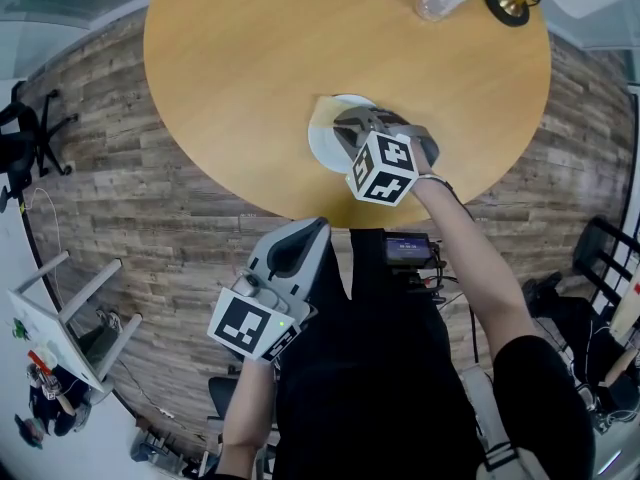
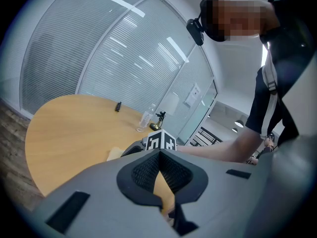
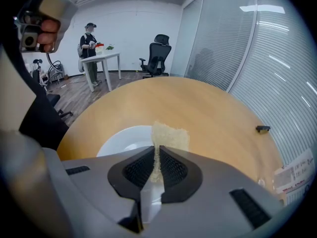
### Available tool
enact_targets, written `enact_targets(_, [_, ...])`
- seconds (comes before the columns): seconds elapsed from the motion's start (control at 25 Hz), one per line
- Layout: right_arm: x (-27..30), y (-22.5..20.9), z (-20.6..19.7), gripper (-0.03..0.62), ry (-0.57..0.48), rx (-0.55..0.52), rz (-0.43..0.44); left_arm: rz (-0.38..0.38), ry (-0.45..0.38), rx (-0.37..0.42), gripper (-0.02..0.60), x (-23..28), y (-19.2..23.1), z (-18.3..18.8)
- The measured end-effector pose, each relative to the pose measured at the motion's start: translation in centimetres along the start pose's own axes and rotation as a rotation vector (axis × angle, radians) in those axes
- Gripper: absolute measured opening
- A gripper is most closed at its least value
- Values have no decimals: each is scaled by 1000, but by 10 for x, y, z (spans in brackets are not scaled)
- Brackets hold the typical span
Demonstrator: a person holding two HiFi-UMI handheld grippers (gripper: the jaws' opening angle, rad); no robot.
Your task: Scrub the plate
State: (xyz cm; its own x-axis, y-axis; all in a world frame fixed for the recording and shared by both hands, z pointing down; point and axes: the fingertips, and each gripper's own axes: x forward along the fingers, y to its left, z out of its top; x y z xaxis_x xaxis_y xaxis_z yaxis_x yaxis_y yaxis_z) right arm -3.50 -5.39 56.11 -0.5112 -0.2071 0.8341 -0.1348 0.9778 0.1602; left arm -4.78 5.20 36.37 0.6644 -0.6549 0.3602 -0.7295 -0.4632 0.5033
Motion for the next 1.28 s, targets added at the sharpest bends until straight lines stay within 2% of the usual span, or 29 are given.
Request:
enact_targets(0.4, [-15,-21,-22,29,43,74,-81,-15,1,14,11,2,-7,0])
enact_targets(0.56, [-25,-21,-33,29,44,158,-100,-24,8,19,11,8,-13,-1])
enact_targets(0.72, [-41,-14,-43,29,5,274,-87,-41,19,32,11,22,-26,-1])
enact_targets(1.28, [-127,18,-75,29,-119,448,-72,-78,43,100,11,60,-69,5])
